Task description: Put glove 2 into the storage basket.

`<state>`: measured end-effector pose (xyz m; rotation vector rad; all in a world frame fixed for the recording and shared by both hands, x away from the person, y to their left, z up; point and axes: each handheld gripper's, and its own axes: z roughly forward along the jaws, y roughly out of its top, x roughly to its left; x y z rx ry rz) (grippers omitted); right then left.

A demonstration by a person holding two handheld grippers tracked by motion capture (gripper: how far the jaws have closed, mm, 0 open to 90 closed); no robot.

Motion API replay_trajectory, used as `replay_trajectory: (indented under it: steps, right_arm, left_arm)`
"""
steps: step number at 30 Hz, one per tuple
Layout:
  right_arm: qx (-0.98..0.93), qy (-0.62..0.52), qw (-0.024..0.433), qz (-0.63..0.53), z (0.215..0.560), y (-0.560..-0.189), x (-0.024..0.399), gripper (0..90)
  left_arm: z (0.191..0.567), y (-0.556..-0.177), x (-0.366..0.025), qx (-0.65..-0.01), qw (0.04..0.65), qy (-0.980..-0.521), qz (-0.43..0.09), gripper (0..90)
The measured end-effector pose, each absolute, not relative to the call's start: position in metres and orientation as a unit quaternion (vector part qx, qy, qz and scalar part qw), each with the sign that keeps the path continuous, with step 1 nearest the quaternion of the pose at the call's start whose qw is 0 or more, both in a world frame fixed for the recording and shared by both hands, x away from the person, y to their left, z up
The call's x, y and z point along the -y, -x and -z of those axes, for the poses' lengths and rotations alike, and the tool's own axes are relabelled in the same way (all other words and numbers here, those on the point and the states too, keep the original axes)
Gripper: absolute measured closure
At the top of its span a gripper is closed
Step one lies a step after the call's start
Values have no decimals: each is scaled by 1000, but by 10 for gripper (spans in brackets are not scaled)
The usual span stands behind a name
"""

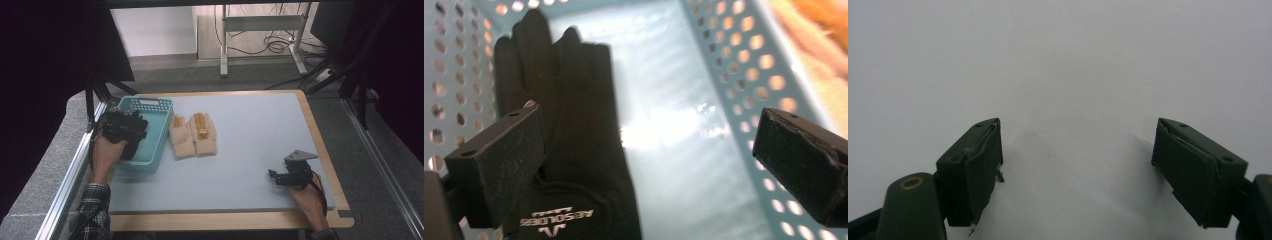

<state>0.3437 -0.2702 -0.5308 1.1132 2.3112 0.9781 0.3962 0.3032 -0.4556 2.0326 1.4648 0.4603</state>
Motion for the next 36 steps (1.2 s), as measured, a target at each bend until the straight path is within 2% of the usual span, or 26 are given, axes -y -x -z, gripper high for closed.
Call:
replay_trajectory:
  steps: [11,21,31,36]
  right_arm:
    - [-826,-398,195,-348,531,-344,270,198]
    - [-826,-399,195,-348,531,-344,270,196]
    - [-830,-394,189,-346,531,-345,269,145]
    - [-830,-397,190,-343,531,-345,267,130]
  left_arm:
    - [446,-365,-267,-495,352,-774,-179,10]
    - [442,-321,-207,-416,381,-803,-193,11]
    - [475,-289,-166,-388,432,-800,-154,13]
    - [503,-282,-155,-395,404,-809,-159,13]
